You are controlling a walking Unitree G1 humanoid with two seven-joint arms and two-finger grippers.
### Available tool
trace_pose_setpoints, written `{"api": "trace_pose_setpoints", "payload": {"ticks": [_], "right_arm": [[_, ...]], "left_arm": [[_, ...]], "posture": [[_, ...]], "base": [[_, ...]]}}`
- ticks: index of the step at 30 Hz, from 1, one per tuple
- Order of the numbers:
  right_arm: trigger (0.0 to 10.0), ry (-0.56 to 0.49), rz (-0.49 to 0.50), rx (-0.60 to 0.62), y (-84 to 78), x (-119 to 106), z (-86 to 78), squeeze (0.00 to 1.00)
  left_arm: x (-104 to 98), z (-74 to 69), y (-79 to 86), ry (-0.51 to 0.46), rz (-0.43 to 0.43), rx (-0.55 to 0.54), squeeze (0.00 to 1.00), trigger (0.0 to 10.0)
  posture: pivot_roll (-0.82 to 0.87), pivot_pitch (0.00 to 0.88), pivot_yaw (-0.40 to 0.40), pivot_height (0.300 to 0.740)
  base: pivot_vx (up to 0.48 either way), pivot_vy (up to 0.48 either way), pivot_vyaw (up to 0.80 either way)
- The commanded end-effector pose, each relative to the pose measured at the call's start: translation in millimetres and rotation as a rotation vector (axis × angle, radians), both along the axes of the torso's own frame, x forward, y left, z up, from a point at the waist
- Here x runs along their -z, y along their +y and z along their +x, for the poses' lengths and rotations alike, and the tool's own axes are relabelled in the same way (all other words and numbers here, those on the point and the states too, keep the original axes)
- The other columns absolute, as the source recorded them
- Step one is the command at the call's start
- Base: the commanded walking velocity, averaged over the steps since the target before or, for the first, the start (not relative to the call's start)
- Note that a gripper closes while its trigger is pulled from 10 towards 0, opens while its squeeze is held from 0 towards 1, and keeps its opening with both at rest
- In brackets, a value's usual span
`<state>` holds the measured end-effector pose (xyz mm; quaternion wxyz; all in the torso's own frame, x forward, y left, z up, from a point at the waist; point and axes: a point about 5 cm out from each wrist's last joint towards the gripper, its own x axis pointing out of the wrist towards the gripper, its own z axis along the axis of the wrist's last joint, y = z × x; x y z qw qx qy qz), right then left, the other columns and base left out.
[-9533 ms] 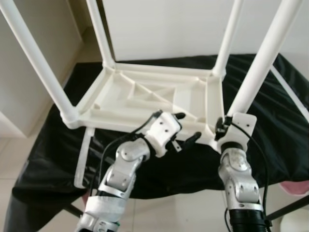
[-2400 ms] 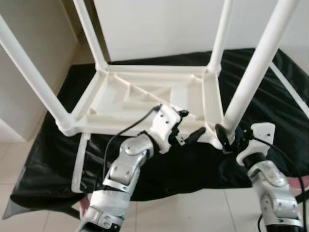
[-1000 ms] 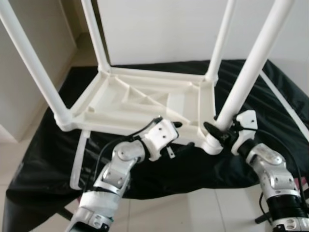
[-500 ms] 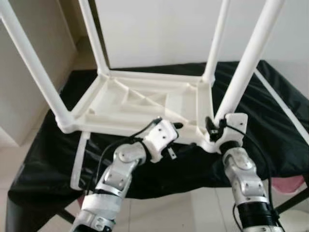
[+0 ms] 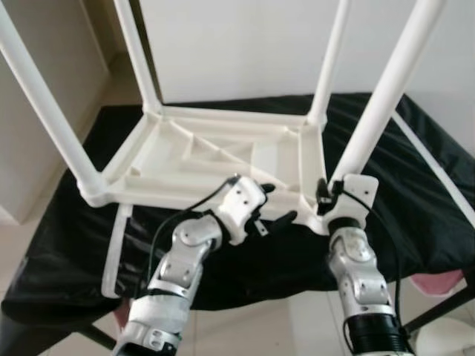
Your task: Building children table
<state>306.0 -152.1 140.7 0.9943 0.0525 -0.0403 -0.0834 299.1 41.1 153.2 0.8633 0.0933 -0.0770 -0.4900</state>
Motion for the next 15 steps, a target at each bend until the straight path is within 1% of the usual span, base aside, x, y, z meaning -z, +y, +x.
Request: {"api": "trace_pose_setpoints", "payload": {"ticks": [1,3,5,6,8,9,10,12,13,14,15], "right_arm": [[10.0,0.072,0.064,0.002,2.6,13.8,1.4,0.00],[10.0,0.066,0.044,-0.001,1.0,11.8,3.4,0.00],[10.0,0.064,0.037,-0.003,0.8,10.9,3.8,0.00],[10.0,0.054,0.023,-0.014,0.3,8.9,4.7,0.38],[10.0,0.048,0.015,-0.020,-0.2,7.9,5.0,0.38],[10.0,0.026,0.019,-0.044,-0.4,5.0,3.7,1.00],[10.0,0.011,0.025,-0.073,-0.1,2.9,2.3,1.00],[10.0,0.002,0.030,-0.093,0.5,1.8,1.3,1.00],[10.0,-0.018,0.031,-0.130,-0.2,-0.2,-0.8,1.00],[10.0,-0.018,0.031,-0.130,-0.2,-0.2,-0.8,1.00],[10.0,-0.046,0.022,-0.168,-6.0,-2.9,-4.2,1.00]], "left_arm": [[-0.9,6.8,8.6,-0.010,-0.052,-0.188,0.00,10.0],[-1.2,7.5,9.5,-0.026,-0.025,-0.180,0.00,10.0],[-1.5,8.2,10.3,-0.022,-0.028,-0.181,0.00,10.0],[-2.2,9.5,12.5,-0.020,-0.032,-0.184,0.00,10.0],[-2.7,9.9,13.4,-0.022,-0.032,-0.185,0.00,10.0],[-3.1,9.8,14.3,-0.027,-0.029,-0.184,0.00,10.0],[-3.4,9.9,14.9,-0.033,-0.024,-0.185,0.00,10.0],[-3.4,9.9,15.3,-0.036,-0.020,-0.185,0.00,10.0],[-3.6,9.7,15.5,-0.033,-0.017,-0.181,0.00,10.0],[-3.6,9.7,15.5,-0.033,-0.017,-0.181,0.00,10.0],[-3.9,8.9,15.0,-0.034,-0.013,-0.173,0.00,10.0]], "posture": [[-0.08,0.000,0.021,0.740],[-0.08,0.000,0.021,0.740],[-0.08,0.000,0.021,0.740],[-0.07,0.000,0.022,0.740],[-0.07,0.000,0.022,0.740],[-0.08,0.000,0.026,0.740],[-0.08,0.000,0.027,0.740],[-0.08,0.000,0.029,0.740],[-0.08,0.000,0.035,0.740],[-0.08,0.000,0.035,0.740],[-0.08,0.000,0.037,0.740]], "base": [[0.000,0.000,0.00],[0.000,0.000,0.00],[0.000,0.000,0.00],[0.000,0.000,0.00],[0.000,0.000,0.00],[0.000,0.000,0.00],[0.000,0.000,0.00],[0.000,0.000,0.00],[0.000,0.000,0.00],[0.000,0.000,0.00],[0.000,0.000,0.00]]}}
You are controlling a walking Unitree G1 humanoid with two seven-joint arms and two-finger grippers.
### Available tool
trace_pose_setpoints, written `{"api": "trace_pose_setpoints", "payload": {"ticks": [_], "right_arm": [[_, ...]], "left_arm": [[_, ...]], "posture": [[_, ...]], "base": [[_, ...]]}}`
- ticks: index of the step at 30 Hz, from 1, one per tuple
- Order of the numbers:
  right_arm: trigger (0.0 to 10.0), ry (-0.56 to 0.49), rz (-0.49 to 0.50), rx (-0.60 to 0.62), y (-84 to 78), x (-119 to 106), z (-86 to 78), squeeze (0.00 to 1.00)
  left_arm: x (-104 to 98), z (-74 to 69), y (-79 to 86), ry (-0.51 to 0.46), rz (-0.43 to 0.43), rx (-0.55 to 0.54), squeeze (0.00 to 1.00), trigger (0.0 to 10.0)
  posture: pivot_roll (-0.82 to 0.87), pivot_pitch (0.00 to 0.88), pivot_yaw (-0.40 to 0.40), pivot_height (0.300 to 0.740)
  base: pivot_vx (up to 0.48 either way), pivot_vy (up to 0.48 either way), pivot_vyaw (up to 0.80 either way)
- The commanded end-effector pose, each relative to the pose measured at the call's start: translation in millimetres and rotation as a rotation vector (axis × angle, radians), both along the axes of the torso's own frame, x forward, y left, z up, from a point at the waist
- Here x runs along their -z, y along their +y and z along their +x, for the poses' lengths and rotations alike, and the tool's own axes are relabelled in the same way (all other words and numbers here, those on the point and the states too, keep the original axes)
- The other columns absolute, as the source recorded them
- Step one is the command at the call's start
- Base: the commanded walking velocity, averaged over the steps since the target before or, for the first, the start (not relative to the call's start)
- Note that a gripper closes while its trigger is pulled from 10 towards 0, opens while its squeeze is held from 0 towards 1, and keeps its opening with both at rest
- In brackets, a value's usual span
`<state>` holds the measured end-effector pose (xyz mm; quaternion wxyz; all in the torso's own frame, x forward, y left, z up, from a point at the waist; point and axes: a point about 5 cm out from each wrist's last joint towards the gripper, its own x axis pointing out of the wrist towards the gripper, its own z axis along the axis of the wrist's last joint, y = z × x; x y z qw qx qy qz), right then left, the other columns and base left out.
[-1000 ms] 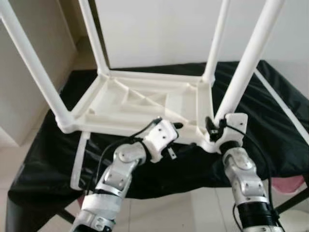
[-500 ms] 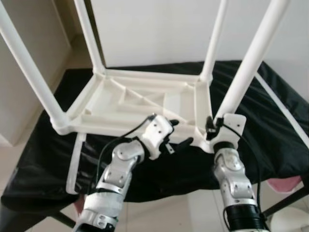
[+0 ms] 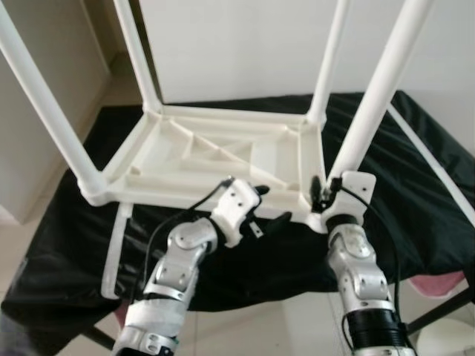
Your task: Building children table
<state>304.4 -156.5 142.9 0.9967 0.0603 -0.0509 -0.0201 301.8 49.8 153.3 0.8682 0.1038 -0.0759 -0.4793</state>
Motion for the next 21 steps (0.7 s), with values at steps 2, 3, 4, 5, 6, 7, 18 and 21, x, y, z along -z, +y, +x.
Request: {"api": "trace_pose_setpoints", "payload": {"ticks": [2,3,4,5,6,7,18,21], "right_arm": [[10.0,-0.041,0.006,-0.116,-10.7,-3.2,-8.5,1.00],[10.0,-0.045,-0.006,-0.136,-13.6,-3.5,-10.3,1.00],[10.0,-0.045,-0.006,-0.136,-13.6,-3.5,-10.3,1.00],[10.0,-0.043,-0.013,-0.165,-15.7,-3.0,-11.9,1.00],[10.0,-0.042,-0.038,-0.195,-18.1,-2.4,-13.7,1.00],[10.0,-0.042,-0.038,-0.195,-18.1,-2.4,-13.7,1.00],[10.0,0.029,-0.259,-0.524,-46.7,3.7,-6.9,0.00],[10.0,0.047,-0.295,-0.554,-49.3,3.9,-1.6,0.00]], "left_arm": [[-4.3,4.2,5.6,-0.032,-0.022,-0.133,0.00,10.0],[-4.4,3.4,5.5,-0.033,-0.021,-0.130,0.00,10.0],[-4.4,3.4,5.5,-0.033,-0.021,-0.130,0.00,10.0],[-4.5,2.3,5.5,-0.032,-0.023,-0.127,0.00,10.0],[-4.9,1.4,5.7,-0.032,-0.025,-0.125,0.00,10.0],[-4.9,1.4,5.7,-0.032,-0.025,-0.125,0.00,10.0],[-7.4,-7.6,0.7,-0.041,-0.008,-0.057,0.00,10.0],[-7.5,-7.7,-0.9,-0.040,-0.007,-0.050,0.00,10.0]], "posture": [[-0.09,0.000,0.040,0.740],[-0.09,0.000,0.041,0.740],[-0.09,0.000,0.041,0.740],[-0.09,0.000,0.041,0.740],[-0.09,0.000,0.042,0.740],[-0.09,0.000,0.042,0.740],[-0.09,0.000,0.049,0.740],[-0.10,0.000,0.046,0.740]], "base": [[0.000,0.000,0.00],[0.000,0.000,0.00],[0.000,0.000,0.00],[0.000,0.000,0.00],[0.000,0.000,0.00],[0.000,0.000,0.00],[0.000,0.000,0.00],[0.000,0.000,0.00]]}}
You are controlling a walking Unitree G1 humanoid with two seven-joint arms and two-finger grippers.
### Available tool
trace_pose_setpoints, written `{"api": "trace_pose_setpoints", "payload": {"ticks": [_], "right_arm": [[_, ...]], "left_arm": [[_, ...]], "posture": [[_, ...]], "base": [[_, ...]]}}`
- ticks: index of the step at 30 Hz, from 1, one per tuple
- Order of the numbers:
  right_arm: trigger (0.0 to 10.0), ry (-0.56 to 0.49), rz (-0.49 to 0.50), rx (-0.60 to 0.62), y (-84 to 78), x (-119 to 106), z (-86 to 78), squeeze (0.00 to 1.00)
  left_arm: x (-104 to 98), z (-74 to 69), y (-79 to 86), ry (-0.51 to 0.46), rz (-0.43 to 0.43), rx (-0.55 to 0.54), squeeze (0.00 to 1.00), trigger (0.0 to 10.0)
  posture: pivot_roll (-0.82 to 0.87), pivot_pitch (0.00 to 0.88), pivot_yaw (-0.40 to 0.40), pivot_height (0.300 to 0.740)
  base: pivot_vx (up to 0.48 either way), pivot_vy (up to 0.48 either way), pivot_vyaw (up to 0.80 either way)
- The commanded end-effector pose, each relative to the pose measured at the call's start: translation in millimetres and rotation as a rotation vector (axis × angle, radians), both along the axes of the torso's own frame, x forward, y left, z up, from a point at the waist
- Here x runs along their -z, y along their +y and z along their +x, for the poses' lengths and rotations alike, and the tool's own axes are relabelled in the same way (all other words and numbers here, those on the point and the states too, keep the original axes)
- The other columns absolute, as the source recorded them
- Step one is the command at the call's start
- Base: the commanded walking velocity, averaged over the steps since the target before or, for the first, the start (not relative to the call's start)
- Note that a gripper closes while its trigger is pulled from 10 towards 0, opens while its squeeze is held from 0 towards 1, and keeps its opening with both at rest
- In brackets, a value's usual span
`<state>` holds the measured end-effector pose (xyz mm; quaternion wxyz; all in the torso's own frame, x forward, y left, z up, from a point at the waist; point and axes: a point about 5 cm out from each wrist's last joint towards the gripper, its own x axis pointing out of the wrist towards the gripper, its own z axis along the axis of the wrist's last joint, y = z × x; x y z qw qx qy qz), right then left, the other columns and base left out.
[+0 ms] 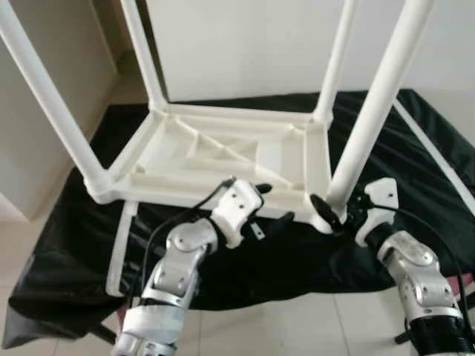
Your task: Building children table
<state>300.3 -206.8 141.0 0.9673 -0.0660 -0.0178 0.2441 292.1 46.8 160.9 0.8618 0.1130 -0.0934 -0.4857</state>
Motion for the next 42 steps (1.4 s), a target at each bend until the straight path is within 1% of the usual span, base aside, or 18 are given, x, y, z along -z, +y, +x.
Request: {"api": "trace_pose_setpoints", "payload": {"ticks": [1,2,3,4,5,6,9,10,13,17,20,21,23,27,35,38,39,42], "right_arm": [[10.0,0.010,-0.019,-0.028,1.0,2.0,2.6,0.00],[10.0,0.010,-0.019,-0.028,1.0,2.0,2.6,0.00],[10.0,0.005,-0.046,-0.048,1.3,0.1,7.5,0.00],[7.6,0.001,-0.071,-0.074,2.8,-2.0,13.0,0.00],[7.6,-0.001,-0.088,-0.093,3.9,-3.5,16.5,0.00],[1.7,0.004,-0.091,-0.107,3.7,-3.9,19.1,0.00],[1.7,0.008,-0.089,-0.113,3.2,-3.7,20.3,0.00],[0.0,0.016,-0.103,-0.138,1.0,-2.1,19.3,0.00],[0.0,0.016,-0.103,-0.138,1.0,-2.1,19.3,0.00],[0.0,0.051,-0.151,-0.148,-9.2,4.6,14.6,0.00],[0.0,0.068,-0.143,-0.141,-10.7,6.5,13.4,0.00],[10.0,0.074,-0.131,-0.122,-11.5,7.0,13.4,0.00],[10.0,0.079,-0.116,-0.087,-12.5,7.6,13.5,0.00],[10.0,0.080,-0.044,0.104,-8.7,11.1,16.0,0.00],[10.0,0.076,0.043,0.250,3.2,12.9,11.9,0.00],[10.0,0.099,0.121,0.418,11.7,18.0,8.4,0.00],[10.0,0.099,0.121,0.418,11.7,18.0,8.4,0.00],[10.0,0.092,0.180,0.578,18.6,21.6,5.1,0.00]], "left_arm": [[0.2,2.0,2.1,-0.001,-0.009,-0.070,0.00,10.0],[0.2,2.0,2.1,-0.001,-0.009,-0.070,0.00,10.0],[-0.4,1.4,0.4,-0.004,-0.009,-0.061,0.00,10.0],[-1.3,1.0,-2.0,-0.006,-0.011,-0.056,0.00,10.0],[-1.9,0.7,-3.6,-0.008,-0.013,-0.052,0.00,10.0],[-2.5,0.1,-5.0,-0.008,-0.016,-0.050,0.00,10.0],[-2.8,-0.3,-5.7,-0.008,-0.018,-0.050,0.00,10.0],[-3.4,-0.8,-5.9,-0.007,-0.019,-0.056,0.00,10.0],[-3.4,-0.8,-5.9,-0.007,-0.019,-0.056,0.00,10.0],[-2.4,-0.3,-1.3,0.001,-0.023,-0.083,0.00,10.0],[-1.2,-0.5,-1.7,0.003,-0.020,-0.085,0.00,10.0],[-1.2,-0.6,-2.6,0.003,-0.023,-0.084,0.00,10.0],[-1.4,-0.8,-3.7,0.003,-0.024,-0.082,0.00,10.0],[-1.0,0.4,-4.3,0.005,-0.025,-0.082,0.00,10.0],[-0.9,2.1,-2.7,0.009,-0.020,-0.096,0.00,10.0],[0.0,-0.2,-4.1,0.015,-0.027,-0.098,0.00,10.0],[0.0,-0.2,-4.1,0.015,-0.027,-0.098,0.00,10.0],[0.5,-1.4,-4.7,0.018,-0.029,-0.099,0.00,10.0]], "posture": [[-0.10,0.000,0.046,0.740],[-0.10,0.000,0.046,0.740],[-0.10,0.000,0.043,0.740],[-0.09,0.000,0.037,0.740],[-0.09,0.000,0.037,0.740],[-0.09,0.000,0.031,0.740],[-0.09,0.000,0.031,0.740],[-0.07,0.000,0.015,0.740],[-0.07,0.000,0.015,0.740],[-0.08,0.000,0.006,0.740],[-0.08,0.000,0.006,0.740],[-0.08,0.000,0.004,0.740],[-0.09,0.000,0.004,0.740],[-0.09,0.000,0.004,0.740],[-0.10,0.000,0.005,0.740],[-0.10,0.000,0.008,0.740],[-0.10,0.000,0.008,0.740],[-0.09,0.000,0.007,0.740]], "base": [[0.000,0.000,0.00],[0.000,0.000,0.00],[0.000,0.000,0.00],[0.000,0.000,0.00],[0.000,0.000,0.00],[0.000,0.000,0.00],[0.000,0.000,0.00],[0.000,0.000,0.00],[0.000,0.000,0.00],[0.000,0.000,0.00],[0.000,0.000,0.00],[0.000,0.000,0.00],[0.000,0.000,0.00],[0.000,0.000,0.00],[0.000,0.000,0.00],[0.000,0.000,0.00],[0.000,0.000,0.00],[0.000,0.000,0.00]]}}
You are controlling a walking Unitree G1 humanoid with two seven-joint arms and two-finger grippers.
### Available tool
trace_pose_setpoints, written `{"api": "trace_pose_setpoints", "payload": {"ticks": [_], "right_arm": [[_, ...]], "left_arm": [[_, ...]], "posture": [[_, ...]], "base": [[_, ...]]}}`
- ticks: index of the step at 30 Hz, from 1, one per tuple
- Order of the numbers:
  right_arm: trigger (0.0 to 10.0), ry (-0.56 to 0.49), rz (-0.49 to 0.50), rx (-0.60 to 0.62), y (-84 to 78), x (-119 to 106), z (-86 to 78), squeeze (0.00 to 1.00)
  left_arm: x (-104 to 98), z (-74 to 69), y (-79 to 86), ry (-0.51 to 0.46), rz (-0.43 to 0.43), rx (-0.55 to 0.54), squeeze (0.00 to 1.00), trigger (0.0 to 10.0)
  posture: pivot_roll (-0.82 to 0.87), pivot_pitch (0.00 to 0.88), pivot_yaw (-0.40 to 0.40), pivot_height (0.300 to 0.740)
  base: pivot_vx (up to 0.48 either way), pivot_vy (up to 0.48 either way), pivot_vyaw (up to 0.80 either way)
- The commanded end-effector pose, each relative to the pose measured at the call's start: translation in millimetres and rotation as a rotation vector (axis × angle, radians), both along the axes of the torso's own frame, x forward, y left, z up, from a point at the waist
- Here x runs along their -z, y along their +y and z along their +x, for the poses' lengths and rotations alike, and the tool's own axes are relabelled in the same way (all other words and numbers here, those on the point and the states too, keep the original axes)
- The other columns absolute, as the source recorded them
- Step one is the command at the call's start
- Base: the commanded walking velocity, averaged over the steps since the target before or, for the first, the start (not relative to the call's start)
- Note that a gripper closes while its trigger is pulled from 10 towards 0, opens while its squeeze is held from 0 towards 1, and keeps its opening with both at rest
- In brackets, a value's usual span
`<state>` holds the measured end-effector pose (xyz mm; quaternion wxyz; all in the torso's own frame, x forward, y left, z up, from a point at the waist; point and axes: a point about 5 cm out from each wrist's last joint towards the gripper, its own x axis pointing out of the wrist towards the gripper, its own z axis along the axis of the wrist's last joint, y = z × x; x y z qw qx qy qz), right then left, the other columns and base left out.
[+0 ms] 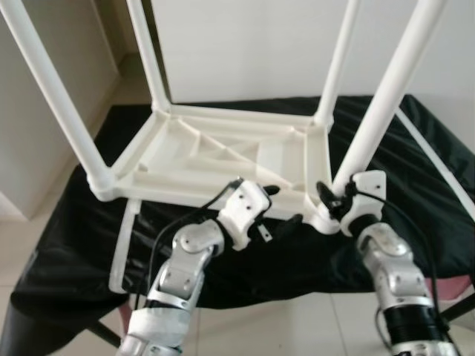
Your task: Building children table
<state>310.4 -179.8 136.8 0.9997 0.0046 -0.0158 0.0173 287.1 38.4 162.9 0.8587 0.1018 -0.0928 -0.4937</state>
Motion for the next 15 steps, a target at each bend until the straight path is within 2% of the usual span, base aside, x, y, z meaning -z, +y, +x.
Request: {"api": "trace_pose_setpoints", "payload": {"ticks": [1,2,3,5,10,15], "right_arm": [[10.0,0.081,0.049,0.115,-8.4,17.5,-5.0,0.00],[10.0,0.081,0.049,0.115,-8.4,17.5,-5.0,0.00],[10.0,0.080,0.057,0.166,-6.9,18.8,-5.9,0.00],[10.0,0.099,0.103,0.228,5.3,22.6,-7.2,0.00],[10.0,0.102,0.127,0.161,24.7,20.7,-11.6,0.00],[10.0,0.101,0.125,0.167,25.6,18.7,-13.4,0.00]], "left_arm": [[2.5,3.6,3.6,0.006,-0.012,-0.117,0.00,10.0],[2.5,3.6,3.6,0.006,-0.012,-0.117,0.00,10.0],[2.5,3.8,3.8,0.007,-0.012,-0.119,0.00,10.0],[0.4,5.9,4.7,0.008,-0.020,-0.133,0.00,10.0],[0.3,4.8,5.2,0.006,-0.016,-0.130,0.00,10.0],[1.1,4.0,6.2,0.008,-0.011,-0.129,0.00,10.0]], "posture": [[-0.09,0.000,0.007,0.740],[-0.09,0.000,0.007,0.740],[-0.09,0.000,0.007,0.740],[-0.09,0.000,0.013,0.740],[-0.08,0.000,0.017,0.740],[-0.08,0.000,0.018,0.740]], "base": [[0.000,0.000,0.00],[0.000,0.000,0.00],[0.000,0.000,0.00],[0.000,0.000,0.00],[0.000,0.000,0.00],[0.000,0.000,0.00]]}}
